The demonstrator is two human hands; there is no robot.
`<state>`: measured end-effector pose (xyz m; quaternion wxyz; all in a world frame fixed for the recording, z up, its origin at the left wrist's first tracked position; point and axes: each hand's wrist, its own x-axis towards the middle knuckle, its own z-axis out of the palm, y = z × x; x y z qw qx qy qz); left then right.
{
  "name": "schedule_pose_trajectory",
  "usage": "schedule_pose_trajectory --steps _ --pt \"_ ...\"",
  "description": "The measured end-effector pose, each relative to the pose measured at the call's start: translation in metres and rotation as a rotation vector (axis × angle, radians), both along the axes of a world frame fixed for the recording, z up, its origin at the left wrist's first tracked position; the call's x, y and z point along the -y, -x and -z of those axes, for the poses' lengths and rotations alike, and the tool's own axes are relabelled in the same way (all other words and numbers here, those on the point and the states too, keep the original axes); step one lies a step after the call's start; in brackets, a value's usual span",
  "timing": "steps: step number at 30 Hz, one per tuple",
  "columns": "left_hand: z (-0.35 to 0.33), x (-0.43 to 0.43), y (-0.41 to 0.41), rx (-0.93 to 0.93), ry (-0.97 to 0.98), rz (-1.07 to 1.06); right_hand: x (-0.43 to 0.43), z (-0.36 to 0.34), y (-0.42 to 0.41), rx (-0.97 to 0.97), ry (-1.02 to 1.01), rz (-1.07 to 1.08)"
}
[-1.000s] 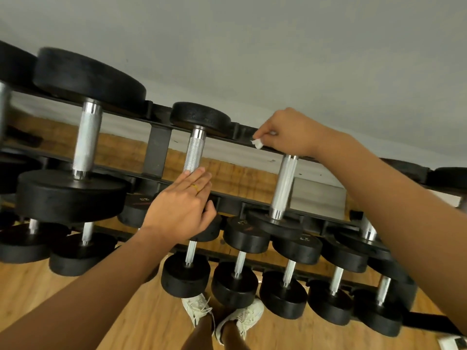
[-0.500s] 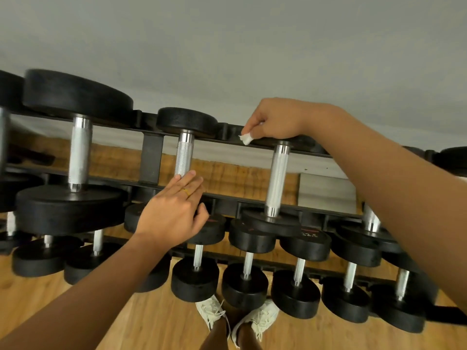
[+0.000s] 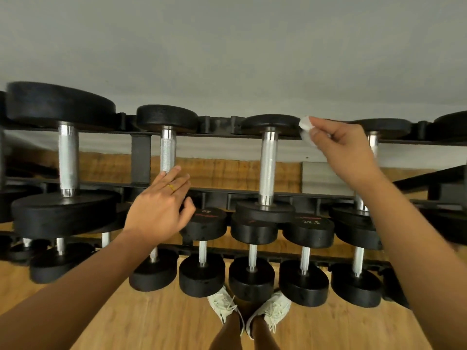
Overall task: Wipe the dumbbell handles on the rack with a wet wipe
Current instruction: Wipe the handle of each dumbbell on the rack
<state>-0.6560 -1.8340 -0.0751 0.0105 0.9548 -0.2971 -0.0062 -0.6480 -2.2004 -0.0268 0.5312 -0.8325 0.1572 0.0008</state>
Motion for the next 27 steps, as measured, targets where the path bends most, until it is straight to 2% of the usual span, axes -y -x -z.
schedule_pose_trajectory --steps 4,9,12,16,20,27 --pt "0.000 0.001 0.001 -0.002 0.006 -0.020 -0.038 0.033 0.026 0.063 -0.197 0.240" --pt "-0.001 0.004 0.003 0.011 -0.004 -0.026 -0.068 0.053 0.021 0.037 -0.385 0.474" --pt "-0.001 0.005 0.003 0.024 -0.005 -0.028 -0.078 0.050 0.004 -0.021 -0.620 0.570" --pt "-0.002 0.006 0.004 0.061 0.006 -0.007 -0.085 0.048 0.001 -0.059 -0.767 0.553" --pt "-0.002 0.007 0.003 0.082 0.002 -0.011 -0.077 0.053 0.004 -0.102 -1.134 0.483" --pt "0.003 0.002 0.001 0.092 -0.001 -0.003 -0.073 0.056 -0.003 -0.142 -1.120 0.375"
